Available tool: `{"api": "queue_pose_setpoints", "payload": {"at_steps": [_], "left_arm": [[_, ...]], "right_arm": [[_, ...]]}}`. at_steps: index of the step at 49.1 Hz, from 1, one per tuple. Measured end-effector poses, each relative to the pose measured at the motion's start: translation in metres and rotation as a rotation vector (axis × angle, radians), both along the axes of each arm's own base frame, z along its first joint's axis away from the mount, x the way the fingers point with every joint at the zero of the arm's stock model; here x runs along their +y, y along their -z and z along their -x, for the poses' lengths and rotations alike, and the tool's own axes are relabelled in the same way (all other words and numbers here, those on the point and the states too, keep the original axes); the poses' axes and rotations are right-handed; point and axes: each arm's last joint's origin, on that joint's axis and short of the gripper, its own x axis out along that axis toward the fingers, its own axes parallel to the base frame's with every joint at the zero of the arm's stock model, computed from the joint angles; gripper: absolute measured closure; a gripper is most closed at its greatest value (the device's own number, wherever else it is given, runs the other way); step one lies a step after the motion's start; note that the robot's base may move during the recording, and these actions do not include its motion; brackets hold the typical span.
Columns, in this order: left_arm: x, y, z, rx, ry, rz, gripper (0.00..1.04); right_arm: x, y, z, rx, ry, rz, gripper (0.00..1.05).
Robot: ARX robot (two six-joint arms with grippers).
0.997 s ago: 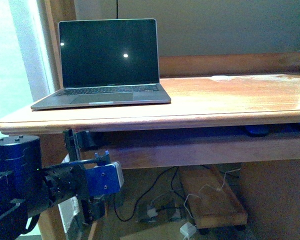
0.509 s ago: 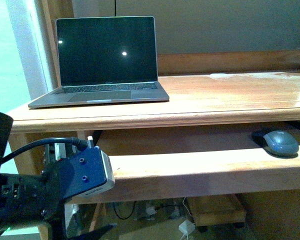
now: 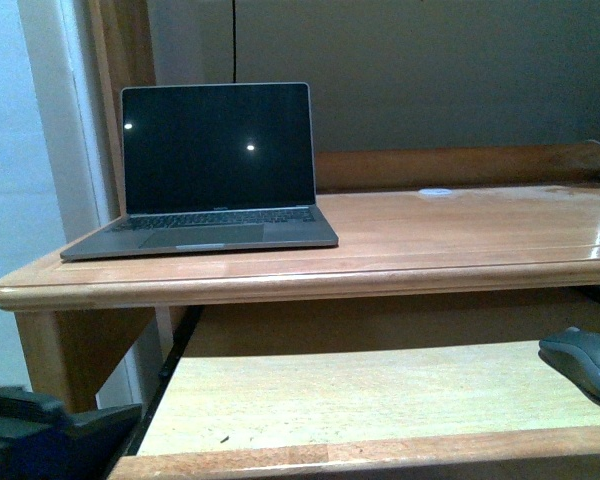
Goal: Place mouse
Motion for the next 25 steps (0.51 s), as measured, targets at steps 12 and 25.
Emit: {"api": "queue_pose_setpoints", "payload": {"at_steps": [12, 25], "left_arm": [[0.016, 0.001, 0.022, -0.255, -0.394, 0.043, 0.32], [0.042, 0.011, 0.049, -0.297, -0.416, -0.014, 0.81]], "right_arm": [[0.000, 0.000, 0.000, 0.000, 0.001, 0.000, 0.07], [0.001, -0.025, -0.018, 0.186, 0.075, -0.160, 0.07]]}}
